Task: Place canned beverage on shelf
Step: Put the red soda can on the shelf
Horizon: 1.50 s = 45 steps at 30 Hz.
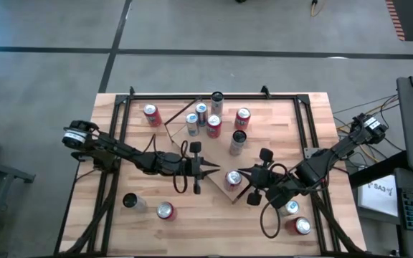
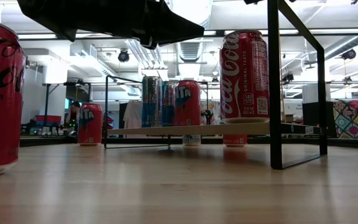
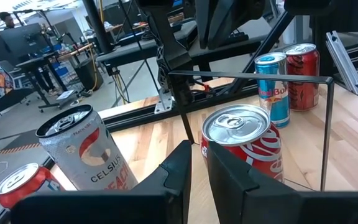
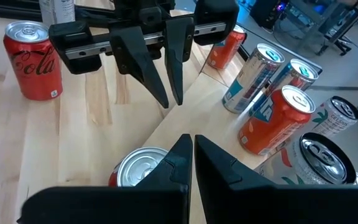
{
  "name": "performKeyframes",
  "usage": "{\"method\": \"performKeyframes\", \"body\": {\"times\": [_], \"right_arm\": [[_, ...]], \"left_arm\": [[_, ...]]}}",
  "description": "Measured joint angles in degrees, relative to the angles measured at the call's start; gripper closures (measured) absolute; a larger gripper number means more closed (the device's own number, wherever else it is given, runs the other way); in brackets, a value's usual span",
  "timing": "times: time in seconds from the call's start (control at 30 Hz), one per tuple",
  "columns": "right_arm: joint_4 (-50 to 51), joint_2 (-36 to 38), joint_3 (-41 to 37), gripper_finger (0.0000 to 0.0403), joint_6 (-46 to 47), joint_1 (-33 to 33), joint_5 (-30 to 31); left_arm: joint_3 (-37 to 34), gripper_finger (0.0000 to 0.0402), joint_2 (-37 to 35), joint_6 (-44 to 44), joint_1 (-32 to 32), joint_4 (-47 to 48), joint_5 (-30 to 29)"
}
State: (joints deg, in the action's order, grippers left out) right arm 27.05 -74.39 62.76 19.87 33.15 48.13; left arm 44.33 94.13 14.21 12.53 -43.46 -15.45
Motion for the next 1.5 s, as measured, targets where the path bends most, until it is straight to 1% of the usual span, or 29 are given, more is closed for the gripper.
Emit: {"method": "performKeyframes", "body": {"times": [0.2,0.33,0.43,0.5,0.67,0.77,1.2,1.33,1.5], "right_arm": [[-0.1,0.0,0.0,0.0394,-0.4,0.0,0.0],[-0.2,0.0,0.0,0.0394,-0.4,0.0,0.0],[-0.3,0.0,-0.1,0.0394,-0.4,0.0,0.0],[-0.4,0.0,-0.2,0.0394,-0.3,0.0,0.0],[-0.4,0.0,-0.2,0.0394,-0.3,0.0,0.0],[-0.4,0.0,-0.2,0.0394,-0.3,0.0,0.0],[-0.5,0.0,-0.2,0.0394,-0.1,0.0,0.0],[-0.5,0.0,-0.2,0.0394,-0.1,0.0,0.0],[-0.5,0.0,-0.2,0.0394,-0.1,0.0,0.0]], "left_arm": [[0.0,0.0365,0.4,-1.4,0.0,-0.4,0.5],[0.0,0.0365,3.4,-1.7,0.0,-4.8,0.5],[0.0,0.0365,5.7,-1.9,0.0,-7.2,-1.6],[0.1,0.0365,6.7,-2.5,-0.1,-8.4,-1.9],[1.9,0.0365,9.5,-2.9,-0.1,-8.2,-2.1],[3.1,0.0365,10.5,-2.9,-0.1,-8.3,-3.5],[3.7,0.0365,11.4,-2.8,-0.2,-8.1,-3.5],[3.6,0.0365,11.4,-2.8,-0.2,-8.0,-1.6],[3.6,0.0365,11.4,-2.8,-0.2,-8.0,-1.5]]}}
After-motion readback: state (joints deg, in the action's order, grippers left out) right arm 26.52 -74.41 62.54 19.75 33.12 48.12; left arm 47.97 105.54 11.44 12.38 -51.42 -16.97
